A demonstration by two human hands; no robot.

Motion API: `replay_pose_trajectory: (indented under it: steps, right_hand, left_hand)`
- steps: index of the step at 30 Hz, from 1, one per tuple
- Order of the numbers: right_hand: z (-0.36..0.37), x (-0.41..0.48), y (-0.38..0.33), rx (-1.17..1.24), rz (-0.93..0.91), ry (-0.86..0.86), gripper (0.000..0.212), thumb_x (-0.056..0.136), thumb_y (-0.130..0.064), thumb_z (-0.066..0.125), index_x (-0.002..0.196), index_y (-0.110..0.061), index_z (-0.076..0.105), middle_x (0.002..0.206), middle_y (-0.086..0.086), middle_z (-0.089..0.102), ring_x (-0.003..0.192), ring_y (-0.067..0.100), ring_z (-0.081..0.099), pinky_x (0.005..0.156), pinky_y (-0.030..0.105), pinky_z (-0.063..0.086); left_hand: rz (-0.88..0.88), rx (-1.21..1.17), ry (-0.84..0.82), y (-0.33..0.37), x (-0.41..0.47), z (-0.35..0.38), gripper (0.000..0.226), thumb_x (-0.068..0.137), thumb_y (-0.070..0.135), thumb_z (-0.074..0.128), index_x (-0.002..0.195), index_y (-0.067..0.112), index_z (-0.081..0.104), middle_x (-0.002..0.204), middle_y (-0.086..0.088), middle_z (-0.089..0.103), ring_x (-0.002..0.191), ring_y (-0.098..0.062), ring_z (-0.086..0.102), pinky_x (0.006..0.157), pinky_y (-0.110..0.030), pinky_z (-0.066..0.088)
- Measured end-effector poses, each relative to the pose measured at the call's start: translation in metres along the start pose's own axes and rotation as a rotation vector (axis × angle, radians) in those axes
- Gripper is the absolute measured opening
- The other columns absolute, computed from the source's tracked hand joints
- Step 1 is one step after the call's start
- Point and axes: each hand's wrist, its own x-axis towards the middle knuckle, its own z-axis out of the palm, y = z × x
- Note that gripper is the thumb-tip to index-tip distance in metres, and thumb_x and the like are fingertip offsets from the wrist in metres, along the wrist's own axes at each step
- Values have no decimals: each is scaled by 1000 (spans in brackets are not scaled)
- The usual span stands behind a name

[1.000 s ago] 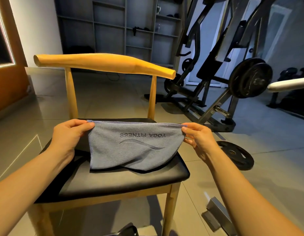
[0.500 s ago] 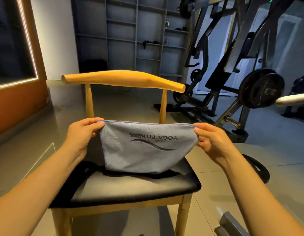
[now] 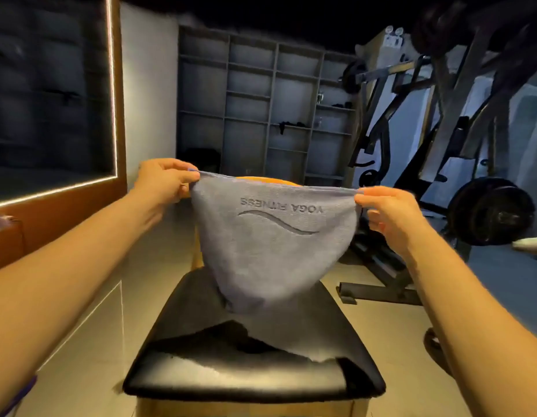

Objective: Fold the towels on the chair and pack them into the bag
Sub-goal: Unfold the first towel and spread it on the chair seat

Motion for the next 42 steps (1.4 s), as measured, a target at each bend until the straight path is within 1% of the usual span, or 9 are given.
replay_pose_trajectory:
  steps: [5, 11, 17, 21, 25, 30, 35, 39, 42]
  right_hand:
    - [18, 14, -12, 119, 74, -61, 22, 92, -4, 68, 114, -3, 71, 98, 18, 72, 76, 24, 66, 85, 41, 56]
    - [22, 1, -24, 103, 56, -430, 15, 97, -4, 61, 111, 0, 67, 84, 9, 68, 57, 13, 60, 52, 18, 52]
    - [49, 29, 2, 34, 226, 27, 19, 94, 12, 57, 108, 4, 66, 104, 24, 69, 88, 39, 75, 71, 40, 65]
    - [54, 49, 1, 80, -88, 241, 10, 94, -4, 69, 100, -11, 74, 97, 7, 73, 91, 23, 73, 77, 33, 63]
    - [59, 46, 20, -337, 137, 114, 6, 92, -13, 69, 97, -10, 70, 91, 6, 67, 69, 16, 64, 52, 24, 54]
    - [42, 29, 43, -29, 208, 152, 10, 94, 4, 58, 96, 0, 67, 88, 23, 68, 48, 24, 63, 41, 28, 54]
    - [52, 39, 31, 16, 69, 232, 15, 98, 1, 54, 106, -5, 65, 86, 15, 68, 55, 21, 70, 51, 30, 58]
    - [63, 39, 40, -54, 381, 119, 18, 97, 6, 56, 111, -5, 57, 104, 19, 67, 74, 31, 77, 67, 39, 65]
    - [59, 48, 40, 56, 209, 191, 16, 97, 5, 56, 106, -8, 59, 115, 18, 66, 90, 32, 75, 77, 40, 64]
  left_hand:
    - [-25, 39, 55, 6, 3, -9, 3, 94, 8, 71, 96, 10, 71, 81, -6, 67, 39, 0, 57, 43, -11, 48]
    - [-68, 10, -61, -14, 16, -21, 4, 92, 10, 72, 93, 14, 72, 76, -3, 66, 49, -5, 55, 50, -16, 46]
    - [-194, -38, -95, -37, 21, -12, 10, 93, -2, 68, 103, -1, 69, 93, -16, 71, 75, -21, 71, 57, -20, 61]
    - [-23, -279, 37, -23, 40, 2, 16, 92, -9, 64, 84, 5, 66, 70, -7, 72, 58, -12, 72, 56, -21, 59]
    - [18, -14, -196, -36, 29, 3, 8, 92, -3, 68, 100, -6, 69, 92, -14, 74, 69, -11, 75, 61, -17, 58]
    - [-28, 21, -36, -67, 22, -10, 17, 97, 8, 66, 113, 1, 71, 105, -16, 72, 82, -18, 73, 62, -17, 59]
    - [-36, 73, 6, -57, 27, 5, 15, 100, 11, 63, 113, 6, 67, 98, -12, 72, 74, -20, 74, 56, -21, 60]
    - [-328, 114, -115, -60, 29, 15, 14, 98, 1, 62, 111, -4, 65, 101, -20, 70, 76, -26, 74, 55, -27, 62]
    - [-231, 29, -47, -56, 32, 18, 13, 98, -1, 61, 109, -5, 65, 95, -19, 68, 70, -21, 72, 56, -22, 61]
